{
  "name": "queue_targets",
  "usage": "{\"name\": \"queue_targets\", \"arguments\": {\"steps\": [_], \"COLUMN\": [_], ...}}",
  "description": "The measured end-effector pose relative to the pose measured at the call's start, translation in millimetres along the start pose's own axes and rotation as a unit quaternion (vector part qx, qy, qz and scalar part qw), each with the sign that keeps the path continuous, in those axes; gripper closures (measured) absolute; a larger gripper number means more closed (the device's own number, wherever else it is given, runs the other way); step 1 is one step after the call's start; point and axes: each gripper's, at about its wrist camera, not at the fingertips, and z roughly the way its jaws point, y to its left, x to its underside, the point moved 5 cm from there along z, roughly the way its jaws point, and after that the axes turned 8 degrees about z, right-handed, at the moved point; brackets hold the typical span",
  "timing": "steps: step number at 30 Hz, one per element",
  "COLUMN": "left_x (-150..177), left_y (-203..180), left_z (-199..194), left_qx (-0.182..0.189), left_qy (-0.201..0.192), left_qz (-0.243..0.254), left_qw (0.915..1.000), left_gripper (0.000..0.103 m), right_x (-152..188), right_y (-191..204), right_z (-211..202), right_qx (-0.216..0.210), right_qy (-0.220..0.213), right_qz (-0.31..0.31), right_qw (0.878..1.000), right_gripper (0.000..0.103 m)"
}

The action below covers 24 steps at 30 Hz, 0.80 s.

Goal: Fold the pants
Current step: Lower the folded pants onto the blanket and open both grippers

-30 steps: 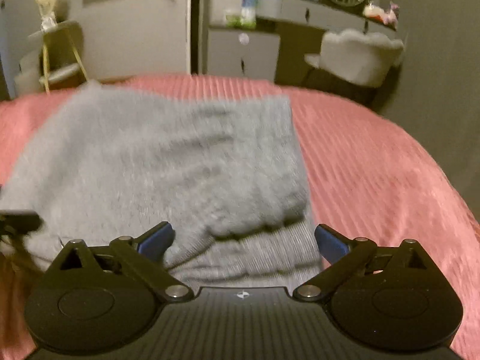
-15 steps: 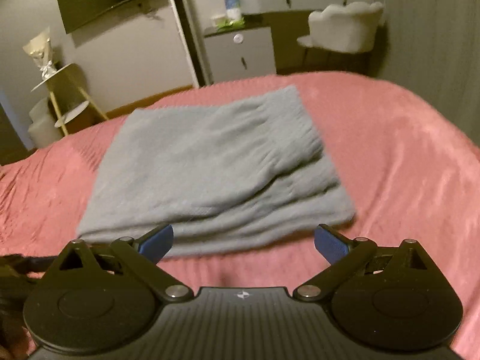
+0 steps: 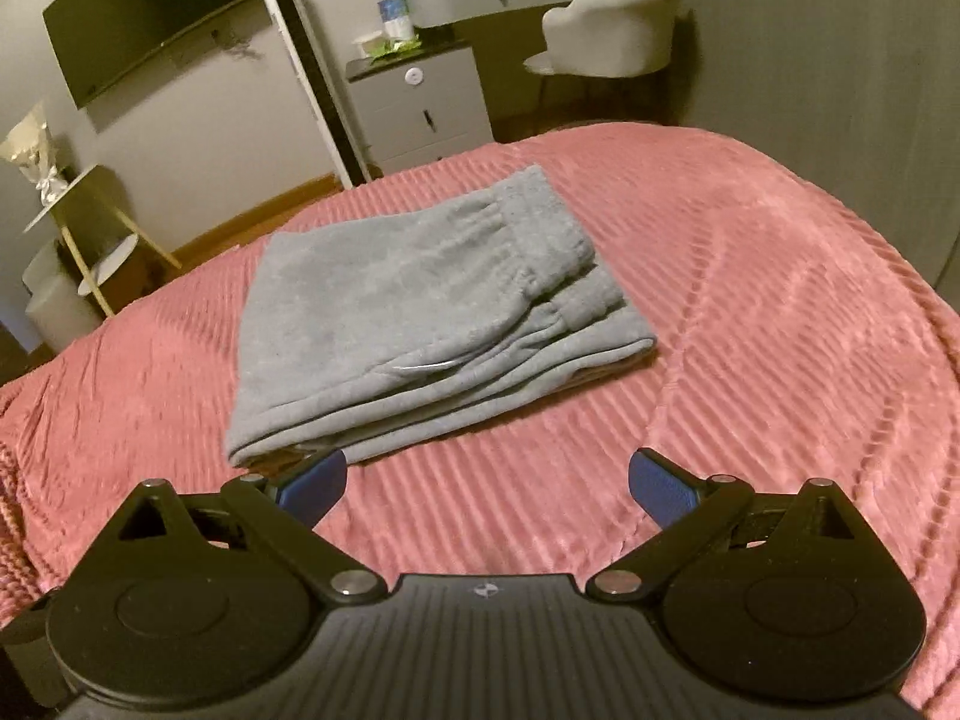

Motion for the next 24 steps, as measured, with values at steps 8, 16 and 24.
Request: {"name": "queue_targets", "arguments": {"steps": [8,16,24], "left_x": [-15.1,-45.6,-61.2], "left_y": [2.9,-5.0,-15.0], "left_z": [-31.1,-50.0,-23.0], "left_qx": [-0.019,-0.033,-0.005], "left_qy": [-0.010,-0.017,0.050], "left_qz": [-0.028,0.000,-0.025], "left_qw": [0.9994,0.9993,0.9984], "left_gripper": [0.003,0.003,0.003], "right_x": [-24.4,-38.6,-47.3], "right_y": [26.9,39.5,25.6], "right_z": [-19.3,-23.0,-2.1], "right_qx": [0.044,0.064,0.075], "right_qy": [0.045,0.045,0.005], "right_qz": [-0.052,-0.123,-0.130], "right_qw": [0.997,0.989,0.989], "right_gripper": [0.003,0.003,0.003]}}
